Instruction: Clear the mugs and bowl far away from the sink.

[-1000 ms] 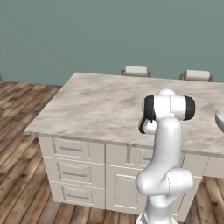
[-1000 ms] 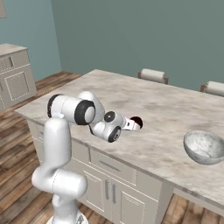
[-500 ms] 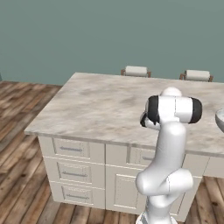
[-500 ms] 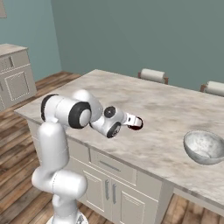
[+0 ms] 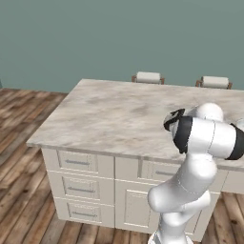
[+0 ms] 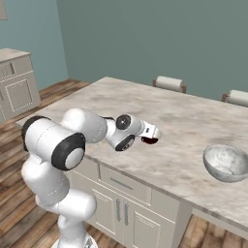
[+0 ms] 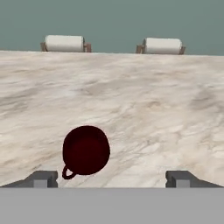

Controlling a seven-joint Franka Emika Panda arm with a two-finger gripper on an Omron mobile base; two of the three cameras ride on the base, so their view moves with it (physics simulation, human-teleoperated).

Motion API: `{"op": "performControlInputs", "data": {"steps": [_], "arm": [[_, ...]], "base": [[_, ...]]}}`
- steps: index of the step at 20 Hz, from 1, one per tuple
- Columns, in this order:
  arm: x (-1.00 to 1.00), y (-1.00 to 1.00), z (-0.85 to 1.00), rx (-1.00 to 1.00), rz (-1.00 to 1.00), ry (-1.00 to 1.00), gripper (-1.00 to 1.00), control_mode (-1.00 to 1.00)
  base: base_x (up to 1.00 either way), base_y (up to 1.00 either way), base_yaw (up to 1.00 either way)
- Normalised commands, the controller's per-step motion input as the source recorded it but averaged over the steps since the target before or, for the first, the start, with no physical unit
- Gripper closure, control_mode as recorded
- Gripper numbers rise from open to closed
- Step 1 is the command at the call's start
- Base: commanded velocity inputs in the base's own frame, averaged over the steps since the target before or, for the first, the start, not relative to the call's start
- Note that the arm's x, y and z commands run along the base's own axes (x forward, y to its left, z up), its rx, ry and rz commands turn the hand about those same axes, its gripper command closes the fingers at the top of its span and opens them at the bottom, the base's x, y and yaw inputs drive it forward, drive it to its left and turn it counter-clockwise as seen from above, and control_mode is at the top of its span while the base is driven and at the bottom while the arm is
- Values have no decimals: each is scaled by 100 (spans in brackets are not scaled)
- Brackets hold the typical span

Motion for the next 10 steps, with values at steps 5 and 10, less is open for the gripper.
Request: {"op": "performControlInputs", "data": {"steps": [5, 10], "arm": [[-95, 7, 100, 2, -8, -21, -100, -100], [-72, 27, 100, 0, -7, -35, -100, -100]], "base": [[0, 0, 0], [0, 0, 0]]}}
